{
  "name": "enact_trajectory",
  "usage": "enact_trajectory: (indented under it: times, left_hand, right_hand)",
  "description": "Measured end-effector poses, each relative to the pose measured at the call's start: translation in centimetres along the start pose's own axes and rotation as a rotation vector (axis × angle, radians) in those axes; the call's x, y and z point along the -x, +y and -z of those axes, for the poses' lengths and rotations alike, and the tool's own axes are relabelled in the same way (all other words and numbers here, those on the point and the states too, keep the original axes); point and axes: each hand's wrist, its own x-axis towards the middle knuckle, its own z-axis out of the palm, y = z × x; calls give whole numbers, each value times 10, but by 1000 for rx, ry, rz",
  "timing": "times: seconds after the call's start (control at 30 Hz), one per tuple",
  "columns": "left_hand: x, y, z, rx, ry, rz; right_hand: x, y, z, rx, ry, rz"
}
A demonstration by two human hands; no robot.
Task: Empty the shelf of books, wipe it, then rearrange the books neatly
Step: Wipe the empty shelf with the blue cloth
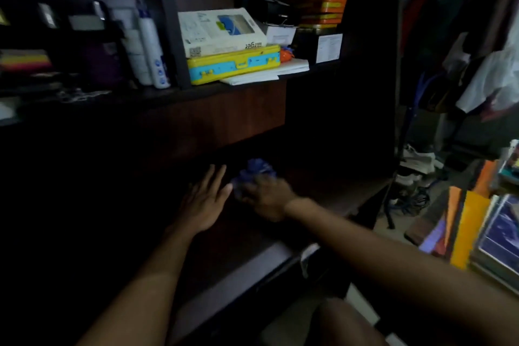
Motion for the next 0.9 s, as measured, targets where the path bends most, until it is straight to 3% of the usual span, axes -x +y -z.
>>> enact_trajectory:
  times: [0.1, 0.23, 0.37, 0.5, 0.67, 0.77, 0.9]
  left_hand:
    - [60, 17, 9, 89, -30, 58]
    - [118, 21, 13, 55, -108, 28]
    - [166, 11, 26, -19, -158, 45]
    - [196, -29, 59, -166, -127, 257]
    - [205, -83, 109, -168, 2, 426]
    - [198, -107, 126, -147, 78, 459]
    - [185, -129, 106, -162, 22, 520]
  right_hand:
    - [50, -81, -13, -15, -23, 191]
    - [93, -79, -6, -14, 34, 272]
    - [107, -30, 19, 103, 74, 97]
    - [108, 11, 23, 91, 73, -96]
    - [100, -25, 4, 104, 125, 17]
    - [78, -22, 18, -33, 100, 46]
    - [33, -45, 49, -138, 309, 30]
